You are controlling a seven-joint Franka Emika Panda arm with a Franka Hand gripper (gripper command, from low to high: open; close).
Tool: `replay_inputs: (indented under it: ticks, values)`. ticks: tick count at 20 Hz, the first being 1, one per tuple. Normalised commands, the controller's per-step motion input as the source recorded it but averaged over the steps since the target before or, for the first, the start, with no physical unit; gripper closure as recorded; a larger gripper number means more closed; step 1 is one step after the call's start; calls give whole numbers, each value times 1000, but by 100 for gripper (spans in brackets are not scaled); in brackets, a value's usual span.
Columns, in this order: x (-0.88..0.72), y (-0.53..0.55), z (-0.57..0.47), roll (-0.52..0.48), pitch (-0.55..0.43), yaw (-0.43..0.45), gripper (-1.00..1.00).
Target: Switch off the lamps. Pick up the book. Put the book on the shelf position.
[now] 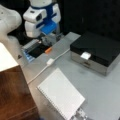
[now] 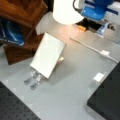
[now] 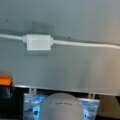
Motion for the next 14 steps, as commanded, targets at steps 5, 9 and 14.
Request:
replay_inputs:
  ticks: [5, 9, 14]
  values:
    - [-417, 257, -215, 106, -73, -46, -100]
    - [-349, 284, -213, 59, -69, -36, -100]
    - [-337, 297, -218, 26, -59, -32, -100]
